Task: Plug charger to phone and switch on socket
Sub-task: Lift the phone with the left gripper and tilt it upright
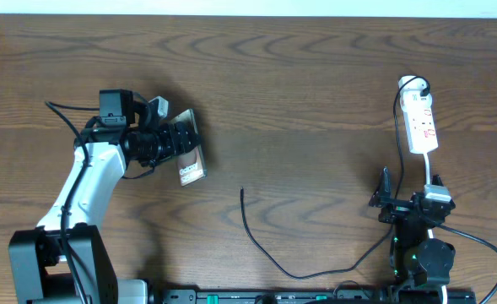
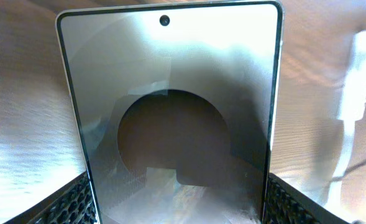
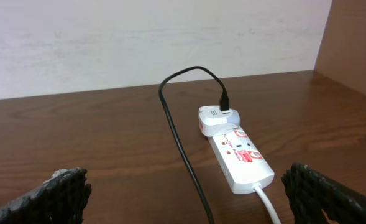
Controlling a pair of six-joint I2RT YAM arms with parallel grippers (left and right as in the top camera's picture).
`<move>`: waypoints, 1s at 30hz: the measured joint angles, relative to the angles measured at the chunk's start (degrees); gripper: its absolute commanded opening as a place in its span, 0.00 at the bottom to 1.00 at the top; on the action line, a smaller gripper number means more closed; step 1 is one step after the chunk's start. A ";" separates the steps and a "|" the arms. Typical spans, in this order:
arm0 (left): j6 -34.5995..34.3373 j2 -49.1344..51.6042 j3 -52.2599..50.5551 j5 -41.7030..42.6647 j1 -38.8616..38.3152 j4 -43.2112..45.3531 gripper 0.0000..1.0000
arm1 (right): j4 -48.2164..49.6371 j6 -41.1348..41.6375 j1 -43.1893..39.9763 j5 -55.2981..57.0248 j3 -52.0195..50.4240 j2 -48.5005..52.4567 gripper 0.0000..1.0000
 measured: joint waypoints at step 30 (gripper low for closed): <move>-56.74 -0.09 0.00 35.12 0.17 3.63 0.08 | 0.00 0.00 0.00 0.02 0.00 0.00 0.99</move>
